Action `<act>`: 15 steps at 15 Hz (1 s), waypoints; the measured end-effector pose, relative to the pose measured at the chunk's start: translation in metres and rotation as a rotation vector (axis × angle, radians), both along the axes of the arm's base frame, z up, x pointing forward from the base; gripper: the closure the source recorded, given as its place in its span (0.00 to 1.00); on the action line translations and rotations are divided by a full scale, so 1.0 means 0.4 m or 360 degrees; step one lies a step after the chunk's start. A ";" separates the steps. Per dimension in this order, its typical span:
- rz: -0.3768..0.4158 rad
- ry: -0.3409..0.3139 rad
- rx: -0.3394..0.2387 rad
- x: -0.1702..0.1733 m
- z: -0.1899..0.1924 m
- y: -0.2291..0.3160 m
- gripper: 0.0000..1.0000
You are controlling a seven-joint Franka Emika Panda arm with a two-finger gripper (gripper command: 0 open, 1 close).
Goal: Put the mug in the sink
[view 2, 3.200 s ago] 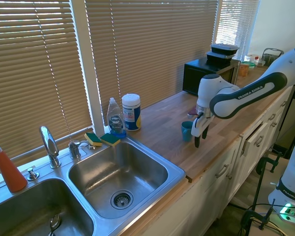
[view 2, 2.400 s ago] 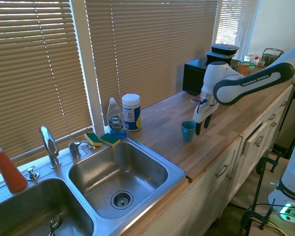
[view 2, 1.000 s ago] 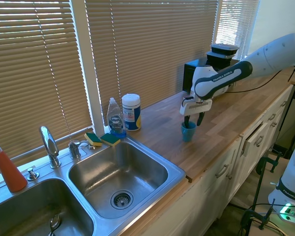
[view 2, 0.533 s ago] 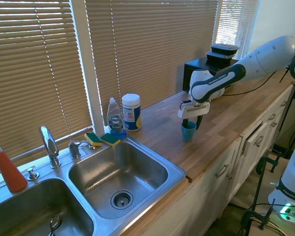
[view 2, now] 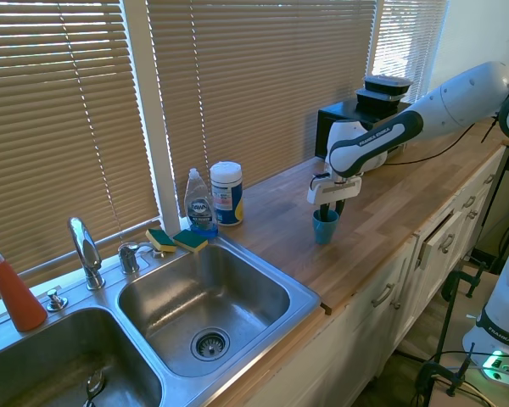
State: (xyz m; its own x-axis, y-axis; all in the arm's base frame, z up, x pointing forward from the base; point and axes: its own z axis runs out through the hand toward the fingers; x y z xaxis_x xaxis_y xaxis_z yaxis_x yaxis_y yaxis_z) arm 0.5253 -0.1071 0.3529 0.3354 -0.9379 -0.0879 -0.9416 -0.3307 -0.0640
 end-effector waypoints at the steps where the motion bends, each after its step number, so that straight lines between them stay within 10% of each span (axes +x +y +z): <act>1: 0.0010 -0.0006 0.0005 0.001 0.000 0.001 1.00; 15: 0.0289 -0.0189 0.0110 -0.018 0.137 0.067 1.00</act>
State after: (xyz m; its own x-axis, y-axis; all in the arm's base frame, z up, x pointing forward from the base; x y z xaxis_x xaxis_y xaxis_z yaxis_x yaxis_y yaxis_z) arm 0.5180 -0.0801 0.4078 0.5099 -0.8545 -0.0995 -0.8516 -0.4850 -0.1990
